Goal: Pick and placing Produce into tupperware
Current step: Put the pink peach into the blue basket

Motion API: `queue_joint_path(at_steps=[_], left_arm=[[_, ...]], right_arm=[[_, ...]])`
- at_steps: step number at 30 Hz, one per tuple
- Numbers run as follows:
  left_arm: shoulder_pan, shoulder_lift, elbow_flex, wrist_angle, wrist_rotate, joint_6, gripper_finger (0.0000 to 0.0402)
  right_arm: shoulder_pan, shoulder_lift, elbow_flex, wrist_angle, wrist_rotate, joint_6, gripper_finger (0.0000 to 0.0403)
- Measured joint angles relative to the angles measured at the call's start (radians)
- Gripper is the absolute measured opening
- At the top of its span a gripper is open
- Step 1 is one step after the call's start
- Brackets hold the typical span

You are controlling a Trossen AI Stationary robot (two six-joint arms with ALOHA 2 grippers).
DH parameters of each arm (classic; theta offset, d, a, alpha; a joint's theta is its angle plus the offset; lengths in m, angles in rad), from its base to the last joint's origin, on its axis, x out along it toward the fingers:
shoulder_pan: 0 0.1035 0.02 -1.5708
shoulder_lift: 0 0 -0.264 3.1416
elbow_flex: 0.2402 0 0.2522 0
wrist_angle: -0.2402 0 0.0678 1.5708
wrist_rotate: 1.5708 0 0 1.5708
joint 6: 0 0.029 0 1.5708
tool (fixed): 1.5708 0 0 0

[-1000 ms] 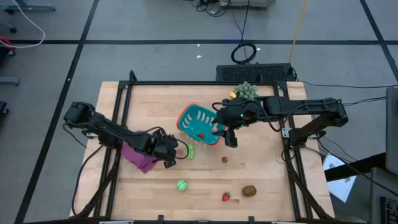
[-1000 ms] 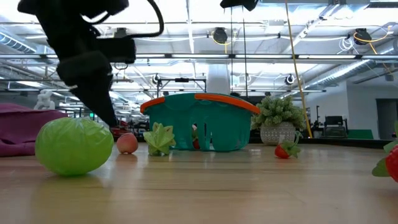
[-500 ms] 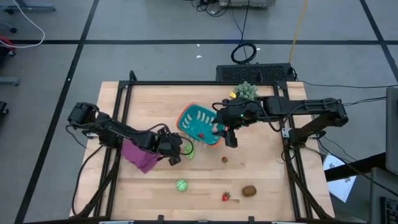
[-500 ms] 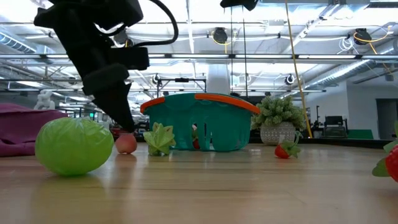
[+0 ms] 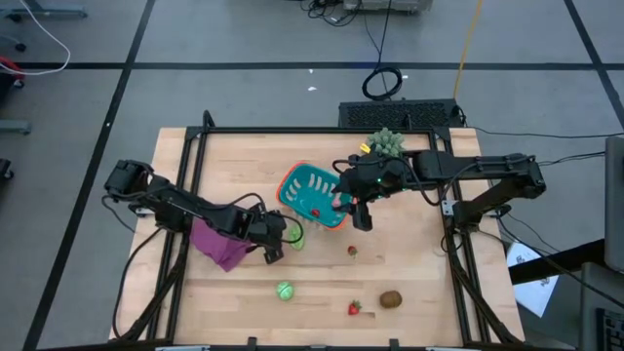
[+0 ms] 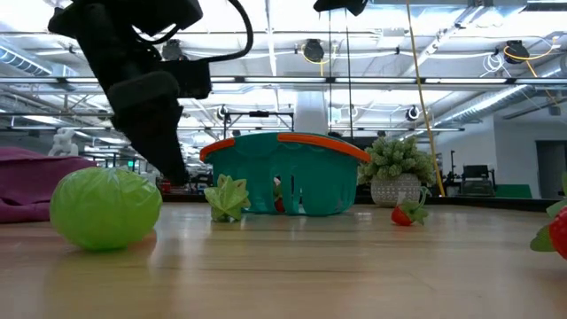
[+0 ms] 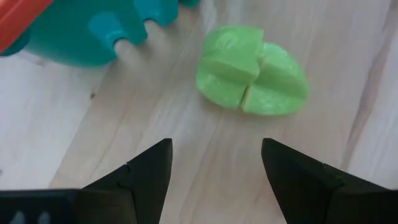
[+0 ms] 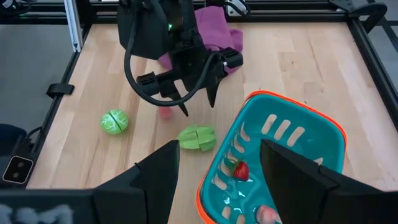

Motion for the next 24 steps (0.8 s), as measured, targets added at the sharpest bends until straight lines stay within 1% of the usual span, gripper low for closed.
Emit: queue_joint_path(at_steps=[2,4,6,8,12,16,18,20,24], left_arm=[[0.0,-0.013,0.0,-0.005,0.023,-0.008,0.0253],[0.0,-0.029,0.001,0.01,0.071,-0.025,0.0253],[-0.008,-0.059,0.0,-0.014,0.12,-0.054,0.0253],[-0.023,-0.09,0.0,-0.005,0.149,-0.083,0.0253],[-0.066,-0.147,0.001,-0.032,0.138,-0.152,0.0253],[-0.096,-0.135,-0.002,-0.048,0.138,-0.219,0.0253],[-0.1,-0.106,0.003,-0.029,0.15,-0.245,0.0253],[-0.103,-0.098,-0.003,-0.062,0.157,-0.263,0.0253],[-0.105,-0.102,0.002,-0.031,0.159,-0.288,0.0253]], right_arm=[[0.0,0.0,0.0,0.0,0.0,0.0,0.0215],[0.0,0.0,0.0,0.0,0.0,0.0,0.0215],[0.0,0.0,0.0,0.0,0.0,0.0,0.0215],[0.0,0.0,0.0,-0.003,0.0,0.0,0.0215],[0.0,0.0,0.0,-0.012,0.0,0.0,0.0215],[0.0,0.0,0.0,-0.014,0.0,0.0,0.0215],[0.0,0.0,0.0,-0.014,0.0,0.0,0.0215],[0.0,0.0,0.0,-0.014,0.0,0.0,0.0215],[0.0,0.0,0.0,-0.015,0.0,0.0,0.0215]])
